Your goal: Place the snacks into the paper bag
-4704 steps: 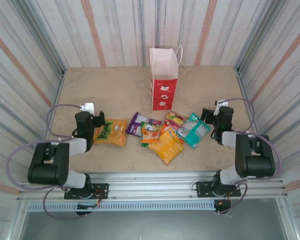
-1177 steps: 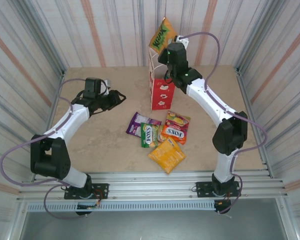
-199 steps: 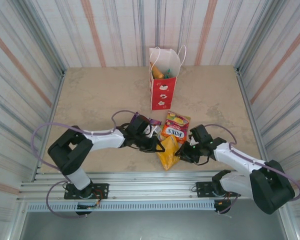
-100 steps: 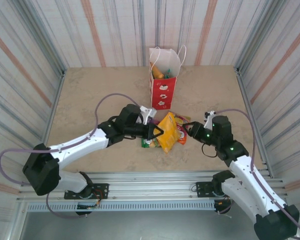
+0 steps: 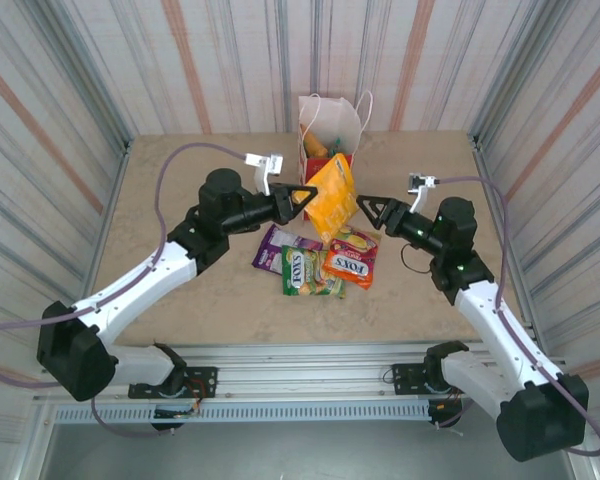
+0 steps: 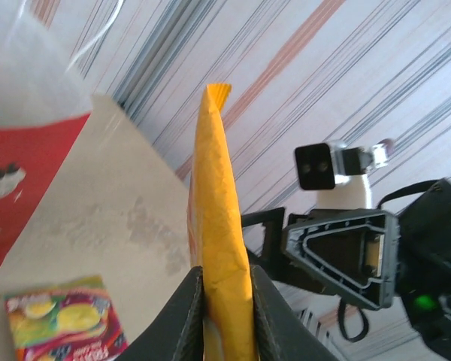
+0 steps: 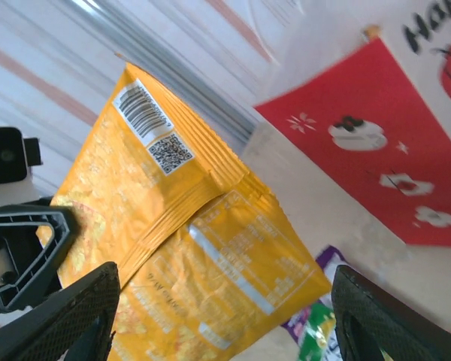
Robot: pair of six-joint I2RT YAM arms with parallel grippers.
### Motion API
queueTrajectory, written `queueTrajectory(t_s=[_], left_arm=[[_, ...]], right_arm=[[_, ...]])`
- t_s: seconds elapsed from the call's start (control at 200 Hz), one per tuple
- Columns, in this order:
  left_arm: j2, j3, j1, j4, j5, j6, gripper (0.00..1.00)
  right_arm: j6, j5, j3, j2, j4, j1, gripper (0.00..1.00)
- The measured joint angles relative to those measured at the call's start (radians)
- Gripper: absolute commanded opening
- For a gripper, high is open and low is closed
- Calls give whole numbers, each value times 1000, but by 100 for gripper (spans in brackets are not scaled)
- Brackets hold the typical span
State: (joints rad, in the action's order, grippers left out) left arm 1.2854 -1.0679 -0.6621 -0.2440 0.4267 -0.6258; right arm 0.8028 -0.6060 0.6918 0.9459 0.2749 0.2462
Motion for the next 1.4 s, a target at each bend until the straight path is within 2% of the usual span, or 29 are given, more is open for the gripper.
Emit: queueTrajectory(t_s=[0.301, 0.541, 0.711, 1.127, 1.267, 1.403], left_arm=[[-1, 0, 0, -167, -34, -53, 6], [-1, 0, 0, -177, -53, -62, 3], [15, 2, -1, -257, -89, -121, 0], [151, 2, -13, -460, -134, -262, 0], [159, 2, -13, -509, -134, -293, 0], [159, 3, -13, -524, -138, -296, 2]], right_arm=[[64, -38, 38, 67, 143, -6, 76], [72, -122, 37, 66, 138, -63, 80], [165, -136, -17, 64, 245, -71, 81], [296, -111, -48, 137, 479, 36, 80], [327, -90, -23, 201, 566, 36, 75], [348, -62, 0, 227, 620, 36, 56]])
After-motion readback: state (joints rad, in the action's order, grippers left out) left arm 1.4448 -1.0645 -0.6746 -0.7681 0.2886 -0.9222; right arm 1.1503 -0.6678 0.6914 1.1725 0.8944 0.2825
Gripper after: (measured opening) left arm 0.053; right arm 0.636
